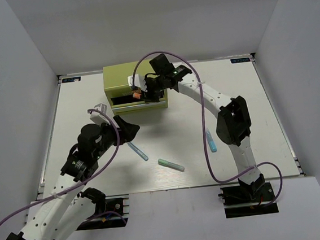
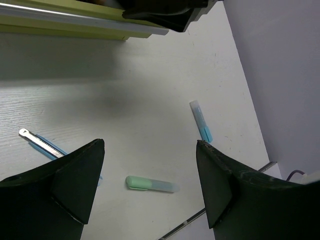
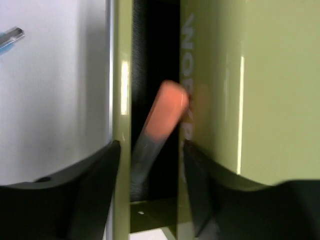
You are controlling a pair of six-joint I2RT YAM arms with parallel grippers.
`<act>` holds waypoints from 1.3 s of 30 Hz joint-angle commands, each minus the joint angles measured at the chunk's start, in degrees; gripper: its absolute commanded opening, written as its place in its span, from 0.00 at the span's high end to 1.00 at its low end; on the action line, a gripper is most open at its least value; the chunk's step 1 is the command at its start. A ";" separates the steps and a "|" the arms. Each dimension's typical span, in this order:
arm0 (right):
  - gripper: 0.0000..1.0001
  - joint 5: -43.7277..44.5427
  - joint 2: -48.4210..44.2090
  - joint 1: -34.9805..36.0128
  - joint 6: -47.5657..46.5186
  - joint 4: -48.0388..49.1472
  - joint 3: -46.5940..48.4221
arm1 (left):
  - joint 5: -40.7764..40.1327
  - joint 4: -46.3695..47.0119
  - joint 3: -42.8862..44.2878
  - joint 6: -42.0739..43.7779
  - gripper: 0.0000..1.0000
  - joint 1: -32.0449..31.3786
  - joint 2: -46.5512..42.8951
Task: Sort the stationery into containers
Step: Place the pen in the drawer, then pick up the pen from the center of the board.
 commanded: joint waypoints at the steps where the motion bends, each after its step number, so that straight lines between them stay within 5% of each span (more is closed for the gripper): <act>1: 0.37 1.59 -1.18 -0.16 -1.01 3.43 0.46 | -0.47 -0.52 0.08 -0.45 0.16 -0.21 -2.23; 5: 0.36 -0.26 -5.21 -0.25 0.31 2.02 0.37 | 4.00 0.01 0.08 1.74 0.17 -0.21 0.13; 8: 0.44 -2.01 -7.24 -0.68 2.24 -0.26 0.02 | 9.79 0.01 2.97 8.14 0.26 -0.21 4.43; 10: 0.65 -1.66 -10.14 -1.04 3.21 -0.88 -1.64 | 15.33 0.01 4.46 14.47 0.50 -0.21 9.18; 11: 0.94 -1.31 -12.15 -1.30 5.39 -1.40 -2.35 | 17.26 0.01 4.47 16.66 0.59 -0.21 10.50; 12: 1.00 -0.79 -13.65 -2.00 6.36 -1.15 -3.66 | 20.32 0.01 5.25 18.51 0.68 -0.73 11.82; 18: 1.00 4.40 -20.33 -8.57 16.82 -3.42 -11.66 | 29.39 0.37 8.33 29.76 0.63 -1.44 21.13; 20: 0.86 3.62 -21.31 -9.91 18.85 -4.75 -17.61 | 29.41 -1.65 11.93 34.58 0.56 -3.19 24.38; 21: 0.70 3.44 -21.83 -12.00 19.73 -5.10 -20.26 | 29.93 -4.44 13.25 36.27 0.55 -3.81 27.88; 24: 0.55 2.30 -25.43 -15.79 21.04 -5.19 -25.88 | 28.89 -8.50 18.25 41.81 0.47 -7.23 34.04; 32: 0.44 -2.89 -28.52 -24.68 24.30 -6.68 -29.69 | 21.43 -14.83 24.07 49.02 0.37 -19.53 47.84; 39: 0.34 -7.02 -28.08 -29.86 24.48 -8.61 -29.43 | 14.05 -15.37 23.89 52.19 0.31 -29.90 49.88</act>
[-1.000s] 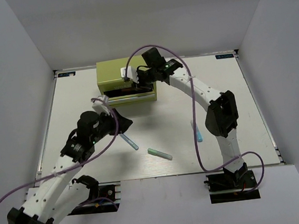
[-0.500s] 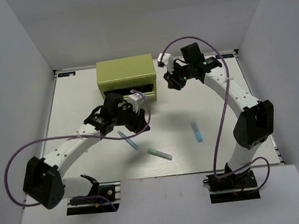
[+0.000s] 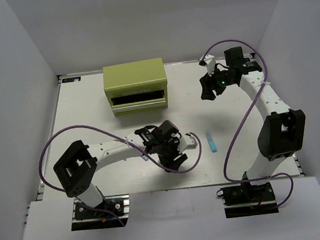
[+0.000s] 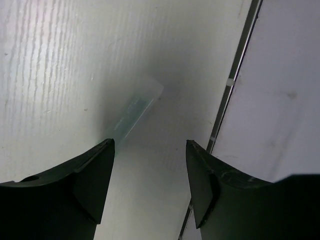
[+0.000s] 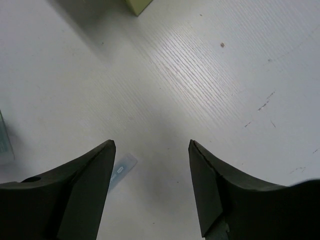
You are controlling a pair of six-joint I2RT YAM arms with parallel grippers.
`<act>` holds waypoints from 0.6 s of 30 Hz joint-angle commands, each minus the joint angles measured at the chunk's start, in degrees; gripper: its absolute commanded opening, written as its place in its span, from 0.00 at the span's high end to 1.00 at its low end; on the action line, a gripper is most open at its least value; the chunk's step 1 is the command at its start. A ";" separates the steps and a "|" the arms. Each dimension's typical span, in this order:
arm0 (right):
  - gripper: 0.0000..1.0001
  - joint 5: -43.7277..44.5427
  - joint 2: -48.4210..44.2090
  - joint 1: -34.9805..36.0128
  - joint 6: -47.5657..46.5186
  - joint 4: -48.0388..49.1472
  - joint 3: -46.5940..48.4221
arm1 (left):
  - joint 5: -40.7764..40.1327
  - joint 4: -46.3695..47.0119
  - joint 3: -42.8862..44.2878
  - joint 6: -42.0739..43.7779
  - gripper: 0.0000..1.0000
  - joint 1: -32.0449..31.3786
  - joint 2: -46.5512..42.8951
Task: Sort the stationery into containers
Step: Pick up the pen from the center of the board.
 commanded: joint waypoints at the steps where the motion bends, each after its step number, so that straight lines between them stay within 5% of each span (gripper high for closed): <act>1: 0.33 -4.18 -1.24 -1.19 0.81 -2.15 0.80 | -5.53 -1.44 1.01 2.97 0.31 -2.87 -1.85; 12: 0.22 -9.19 -1.67 -2.69 -0.16 -3.29 -0.34 | -22.92 -0.93 1.01 4.65 0.29 -7.27 5.44; 18: 0.20 -10.51 -4.48 -2.77 -0.69 -2.33 -3.49 | -25.23 1.80 1.71 4.64 0.46 -7.28 5.97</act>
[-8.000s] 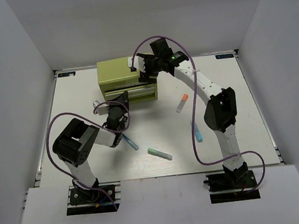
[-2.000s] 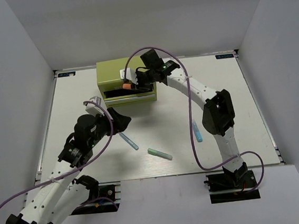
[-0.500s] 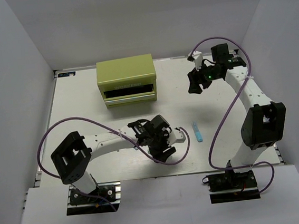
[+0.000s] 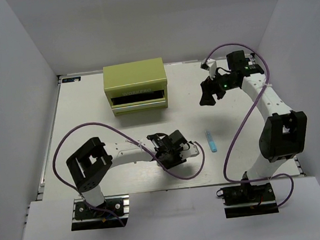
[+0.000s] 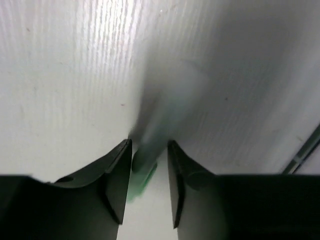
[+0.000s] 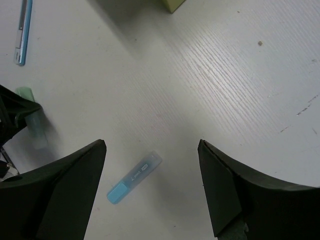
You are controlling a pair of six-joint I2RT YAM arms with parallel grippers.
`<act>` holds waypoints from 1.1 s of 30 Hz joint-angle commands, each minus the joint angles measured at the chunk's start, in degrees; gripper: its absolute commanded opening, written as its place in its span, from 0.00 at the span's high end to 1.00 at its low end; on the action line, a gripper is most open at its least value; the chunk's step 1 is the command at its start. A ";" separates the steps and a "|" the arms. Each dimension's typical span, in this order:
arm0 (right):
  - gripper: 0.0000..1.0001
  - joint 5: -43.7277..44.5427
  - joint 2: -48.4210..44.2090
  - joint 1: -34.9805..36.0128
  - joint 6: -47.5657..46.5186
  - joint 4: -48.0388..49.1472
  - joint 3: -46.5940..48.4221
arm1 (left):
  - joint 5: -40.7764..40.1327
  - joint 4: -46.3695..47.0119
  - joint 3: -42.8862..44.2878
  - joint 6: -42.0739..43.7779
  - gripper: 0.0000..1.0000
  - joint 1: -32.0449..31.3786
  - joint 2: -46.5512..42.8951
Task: Sort the stationery into containers
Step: Pick up the pen from the center of the board, then place the pen in the drawer.
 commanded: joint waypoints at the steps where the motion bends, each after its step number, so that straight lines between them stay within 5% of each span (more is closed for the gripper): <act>1: 0.20 -2.71 -3.66 -0.44 -0.77 -0.16 -1.57 | -3.98 1.93 2.06 1.16 0.58 -0.26 -0.17; 5: 0.21 -3.50 -5.50 -0.44 -1.30 0.63 -3.42 | -3.45 1.93 1.36 0.38 0.84 -0.26 -0.69; 11: 0.23 -3.68 -7.26 -0.26 -4.98 1.42 -6.85 | -2.93 9.65 -1.98 -7.26 1.00 2.55 -9.82; 15: 0.26 -4.20 -7.96 -0.26 -9.56 0.46 -8.78 | -4.33 7.40 3.00 -5.61 1.00 6.76 -12.56; 23: 0.89 -3.33 -9.63 0.09 -14.74 0.19 -13.00 | -3.63 -2.02 23.48 0.02 1.00 21.44 -5.09; 33: 0.86 -1.22 -13.94 0.27 -17.30 2.12 -17.84 | -2.32 -1.59 33.62 12.84 1.00 29.18 -0.52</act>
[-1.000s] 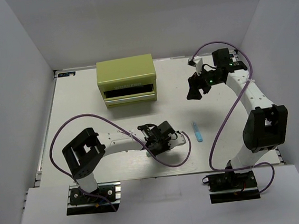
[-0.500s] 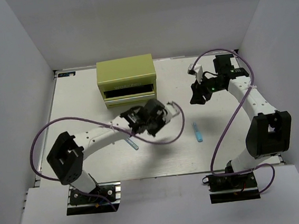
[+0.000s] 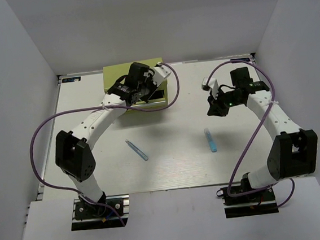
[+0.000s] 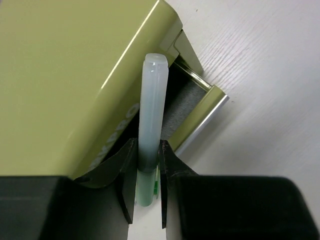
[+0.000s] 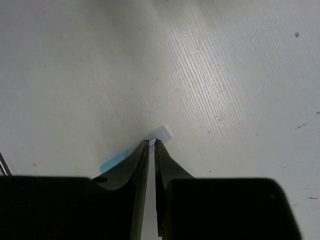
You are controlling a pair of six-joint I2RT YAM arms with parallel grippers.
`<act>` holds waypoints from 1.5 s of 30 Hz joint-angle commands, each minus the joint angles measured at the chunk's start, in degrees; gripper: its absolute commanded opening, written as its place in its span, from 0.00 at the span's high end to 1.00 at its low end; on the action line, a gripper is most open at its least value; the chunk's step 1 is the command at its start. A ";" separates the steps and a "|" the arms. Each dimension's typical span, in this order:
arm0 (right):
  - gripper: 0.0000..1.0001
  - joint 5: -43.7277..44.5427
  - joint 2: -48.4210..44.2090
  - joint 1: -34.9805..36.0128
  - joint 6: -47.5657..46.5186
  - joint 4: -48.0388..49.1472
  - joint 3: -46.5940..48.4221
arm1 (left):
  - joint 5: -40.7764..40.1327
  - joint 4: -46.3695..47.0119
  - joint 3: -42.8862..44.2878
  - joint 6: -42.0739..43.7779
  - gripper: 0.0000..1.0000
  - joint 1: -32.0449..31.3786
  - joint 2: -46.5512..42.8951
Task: Sort the stationery into containers
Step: Place the pen in the drawer, then pick up the pen from the center of the board.
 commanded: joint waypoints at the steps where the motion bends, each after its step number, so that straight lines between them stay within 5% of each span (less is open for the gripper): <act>1: 0.84 -0.21 -2.01 0.05 -1.95 1.60 -1.31 | 1.14 -0.45 1.38 9.48 1.00 0.07 -1.04; 11: 0.83 -0.82 -1.22 0.14 -1.87 1.86 -0.97 | -2.99 7.29 -8.90 24.88 1.00 0.60 -6.58; 20: 0.60 0.31 -2.01 0.31 -2.48 1.34 -2.02 | -5.71 11.94 -9.44 24.89 1.00 1.74 -4.74; 27: 0.50 1.37 -3.42 0.40 -1.17 3.09 -4.39 | -6.94 16.08 -13.82 24.36 0.73 1.74 -5.70; 32: 0.47 2.16 -3.24 0.93 0.24 3.71 -4.66 | -7.56 16.60 -14.36 24.36 0.66 1.74 -5.70; 37: 0.40 3.57 -3.33 1.37 0.50 3.97 -5.09 | -9.57 18.98 -14.89 23.75 0.27 1.74 -6.23; 45: 0.10 11.28 -3.07 2.68 6.73 6.78 -7.64 | -12.83 23.19 -15.41 22.52 0.16 0.96 -10.44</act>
